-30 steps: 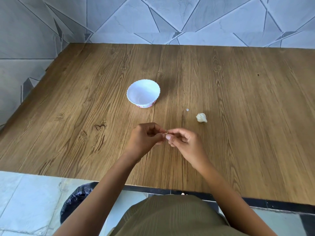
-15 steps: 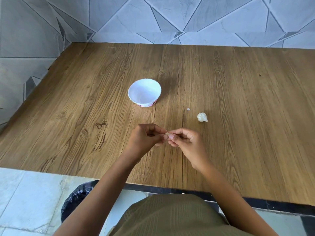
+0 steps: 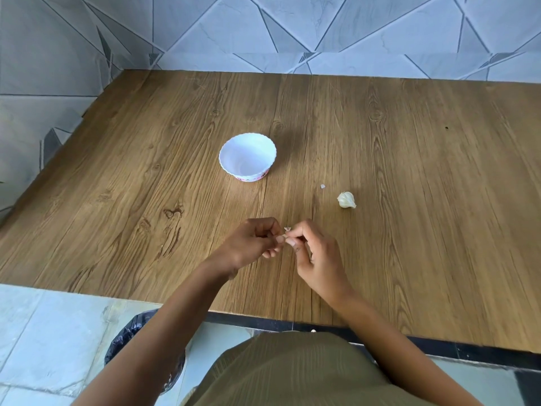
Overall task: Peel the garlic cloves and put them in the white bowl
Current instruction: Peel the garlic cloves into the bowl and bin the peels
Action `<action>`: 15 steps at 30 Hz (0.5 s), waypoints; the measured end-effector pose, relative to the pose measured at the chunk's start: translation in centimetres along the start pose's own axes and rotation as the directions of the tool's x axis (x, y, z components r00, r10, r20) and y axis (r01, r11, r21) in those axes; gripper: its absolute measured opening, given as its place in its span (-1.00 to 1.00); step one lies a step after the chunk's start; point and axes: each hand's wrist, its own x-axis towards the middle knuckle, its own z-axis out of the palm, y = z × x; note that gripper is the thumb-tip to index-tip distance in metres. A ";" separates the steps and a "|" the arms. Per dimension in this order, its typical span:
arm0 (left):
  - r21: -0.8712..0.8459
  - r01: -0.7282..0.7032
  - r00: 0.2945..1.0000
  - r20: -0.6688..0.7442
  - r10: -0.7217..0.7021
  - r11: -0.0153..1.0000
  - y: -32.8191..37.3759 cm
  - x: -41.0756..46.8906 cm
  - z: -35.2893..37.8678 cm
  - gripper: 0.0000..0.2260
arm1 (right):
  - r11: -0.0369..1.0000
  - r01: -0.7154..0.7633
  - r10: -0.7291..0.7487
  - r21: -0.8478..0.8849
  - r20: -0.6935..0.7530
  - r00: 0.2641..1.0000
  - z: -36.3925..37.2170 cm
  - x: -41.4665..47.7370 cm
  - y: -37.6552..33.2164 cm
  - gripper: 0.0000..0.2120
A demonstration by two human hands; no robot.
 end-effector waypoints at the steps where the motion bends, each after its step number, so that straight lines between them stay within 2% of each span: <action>1: -0.030 0.010 1.000 0.022 -0.009 1.000 0.0 0.1 -0.1 -0.87 | 0.999 -0.018 0.017 0.030 0.013 1.000 -0.1 0.1 0.0 -0.92; 2: -0.030 0.004 1.000 0.019 -0.003 1.000 0.0 0.1 0.0 -0.88 | 0.994 -0.075 0.073 0.074 0.029 0.997 -0.2 0.2 0.0 -0.94; 3: 0.040 -0.041 0.999 -0.022 0.042 0.998 0.0 0.2 0.1 -0.89 | 0.974 -0.181 0.175 0.137 0.057 0.983 -0.2 0.4 -0.1 -0.96; 4: 0.189 -0.131 0.985 -0.083 0.148 0.973 0.0 0.3 0.2 -0.90 | 0.919 -0.328 0.312 0.218 0.105 0.944 -0.2 0.5 -0.2 -0.96; 5: 0.376 -0.235 0.946 -0.124 0.300 0.896 -0.1 0.4 0.5 -0.91 | 0.822 -0.476 0.447 0.312 0.165 0.879 -0.3 0.7 -0.3 -0.95; 7: 0.653 -0.364 0.835 -0.089 0.544 0.665 -0.1 0.4 1.1 -0.93 | 0.579 -0.669 0.627 0.467 0.269 0.731 -0.4 1.2 -0.4 -0.94; 9: 0.748 -0.397 0.781 -0.030 0.624 0.532 0.1 0.4 1.1 -0.93 | 0.420 -0.737 0.694 0.529 0.337 0.637 -0.7 1.8 -0.5 -0.93; 11: 0.779 -0.428 0.734 0.004 0.679 0.459 0.0 0.6 0.8 -0.91 | 0.317 -0.756 0.709 0.572 0.387 0.590 -1.0 2.2 -0.6 -0.92; 13: 0.755 -0.454 0.705 -0.021 0.709 0.473 -0.2 0.8 0.7 -0.90 | 0.214 -0.751 0.716 0.625 0.422 0.556 -1.3 2.5 -0.7 -0.91; 15: 0.637 -0.454 0.715 -0.157 0.681 0.623 -0.5 0.7 1.0 -0.95 | 0.141 -0.737 0.717 0.661 0.446 0.536 -1.6 2.7 -0.7 -0.89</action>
